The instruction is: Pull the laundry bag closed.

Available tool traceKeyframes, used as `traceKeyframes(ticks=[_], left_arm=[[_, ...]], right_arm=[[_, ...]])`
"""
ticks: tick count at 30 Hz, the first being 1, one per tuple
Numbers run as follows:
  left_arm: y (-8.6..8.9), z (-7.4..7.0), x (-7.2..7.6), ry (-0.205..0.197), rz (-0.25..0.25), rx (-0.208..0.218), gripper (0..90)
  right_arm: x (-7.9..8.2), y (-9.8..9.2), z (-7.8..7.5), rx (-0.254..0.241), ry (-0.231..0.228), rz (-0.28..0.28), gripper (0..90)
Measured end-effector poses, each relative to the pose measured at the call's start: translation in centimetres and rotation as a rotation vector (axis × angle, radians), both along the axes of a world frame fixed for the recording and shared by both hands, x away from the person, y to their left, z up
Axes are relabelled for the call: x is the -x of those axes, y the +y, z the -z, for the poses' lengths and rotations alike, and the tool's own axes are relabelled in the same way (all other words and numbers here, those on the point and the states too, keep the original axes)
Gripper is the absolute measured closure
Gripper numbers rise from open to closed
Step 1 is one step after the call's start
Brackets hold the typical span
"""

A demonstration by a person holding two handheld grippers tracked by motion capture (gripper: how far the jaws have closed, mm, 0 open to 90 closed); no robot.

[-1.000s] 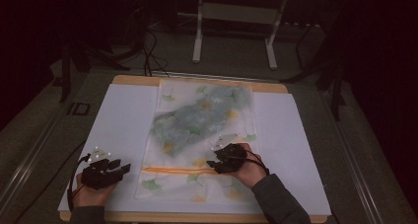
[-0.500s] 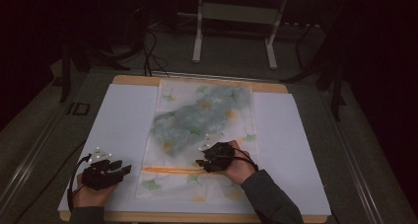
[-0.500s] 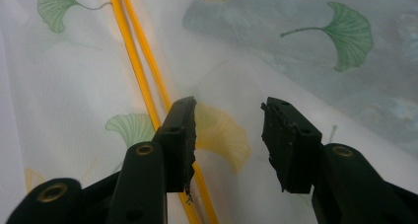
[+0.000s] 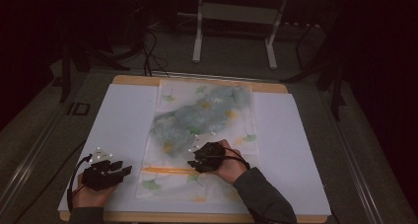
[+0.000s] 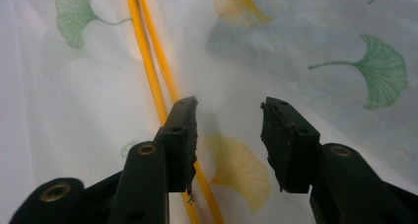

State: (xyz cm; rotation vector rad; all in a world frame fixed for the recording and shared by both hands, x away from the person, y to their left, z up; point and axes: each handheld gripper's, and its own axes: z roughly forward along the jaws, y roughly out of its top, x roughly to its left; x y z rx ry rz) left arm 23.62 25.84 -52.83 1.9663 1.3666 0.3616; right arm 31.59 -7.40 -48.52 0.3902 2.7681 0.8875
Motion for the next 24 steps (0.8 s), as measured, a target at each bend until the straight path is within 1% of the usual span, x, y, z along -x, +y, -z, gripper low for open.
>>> traceKeyframes(ticks=[5,7,14,15,17,19,22,24], left_arm=[[0.1,0.0,0.0,0.004,0.005,-0.001,54.8],[0.2,0.0,0.1,0.006,0.005,0.002,54.8],[0.5,-0.1,0.2,0.008,0.003,0.004,55.1],[0.6,-0.1,0.2,0.008,0.002,0.007,55.2],[0.6,-0.1,0.2,0.009,0.002,0.007,55.1],[0.6,-0.1,0.2,0.009,0.003,0.007,55.2],[0.5,-0.1,0.2,0.013,0.006,0.003,55.1],[0.5,-0.1,0.2,0.013,0.008,0.003,55.1]], right_arm=[[0.0,0.9,0.0,-0.004,0.005,-0.018,59.6],[-0.1,1.5,-0.1,-0.005,0.006,-0.030,60.8],[-0.1,2.5,-0.1,-0.008,0.019,-0.048,61.9],[-0.2,2.9,0.0,-0.005,0.027,-0.068,63.3],[-0.1,3.2,0.2,0.006,0.022,-0.086,63.7],[-0.1,3.4,0.2,0.011,0.027,-0.088,63.7],[-0.2,3.7,0.2,0.000,0.031,-0.086,63.1],[-0.3,3.9,0.2,0.003,0.033,-0.089,63.0]])
